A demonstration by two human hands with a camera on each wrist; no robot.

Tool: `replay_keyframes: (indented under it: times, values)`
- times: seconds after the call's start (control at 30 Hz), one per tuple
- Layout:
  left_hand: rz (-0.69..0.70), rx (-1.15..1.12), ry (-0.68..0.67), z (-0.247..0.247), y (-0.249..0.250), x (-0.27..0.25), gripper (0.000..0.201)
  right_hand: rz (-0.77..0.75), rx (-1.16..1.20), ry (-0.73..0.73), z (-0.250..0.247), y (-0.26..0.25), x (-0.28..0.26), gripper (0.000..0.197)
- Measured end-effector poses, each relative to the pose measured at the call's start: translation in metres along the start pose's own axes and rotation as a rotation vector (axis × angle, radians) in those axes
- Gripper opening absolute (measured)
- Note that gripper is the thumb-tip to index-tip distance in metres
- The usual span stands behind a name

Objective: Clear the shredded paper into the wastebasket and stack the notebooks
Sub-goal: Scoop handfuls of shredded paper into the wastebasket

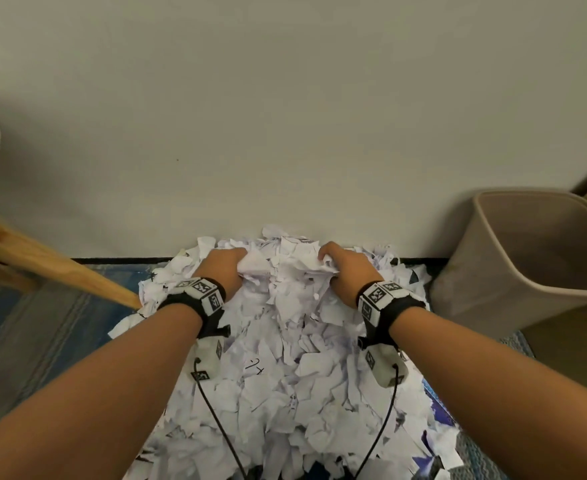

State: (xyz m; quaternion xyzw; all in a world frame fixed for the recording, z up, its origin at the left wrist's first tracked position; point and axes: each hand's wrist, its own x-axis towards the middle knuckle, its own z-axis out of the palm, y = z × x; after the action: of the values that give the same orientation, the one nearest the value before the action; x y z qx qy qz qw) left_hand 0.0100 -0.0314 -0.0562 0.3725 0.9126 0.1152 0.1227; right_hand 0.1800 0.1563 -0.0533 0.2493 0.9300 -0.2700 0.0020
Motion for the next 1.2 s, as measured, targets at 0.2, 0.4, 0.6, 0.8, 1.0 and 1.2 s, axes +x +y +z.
replay_keyframes:
  times: [0.2, 0.4, 0.6, 0.8, 1.0, 1.2]
  values:
    - [-0.044, -0.184, 0.138, -0.017, 0.018, 0.006, 0.013, 0.188, 0.216, 0.253, -0.028, 0.023, -0.001, 0.040]
    - [0.062, -0.134, 0.184, -0.025, 0.047, 0.010, 0.017, 0.115, 0.228, 0.223, -0.037, 0.026, -0.008, 0.040]
    - [0.155, -0.143, 0.231, -0.031, 0.095, 0.023, 0.011, 0.110, 0.342, 0.423, -0.088, 0.030, -0.010, 0.040]
    - [0.365, -0.326, 0.369, -0.057, 0.222, 0.035, 0.012, 0.215, 0.479, 0.794, -0.180, 0.081, -0.032, 0.039]
    - [0.441, -0.583, 0.331, -0.031, 0.326, 0.027, 0.007, 0.505, 0.549, 1.024, -0.201, 0.154, -0.078, 0.040]
    - [0.409, -0.682, 0.278, -0.002, 0.379, 0.029, 0.013, 0.616, 0.532, 1.074, -0.208, 0.191, -0.100, 0.038]
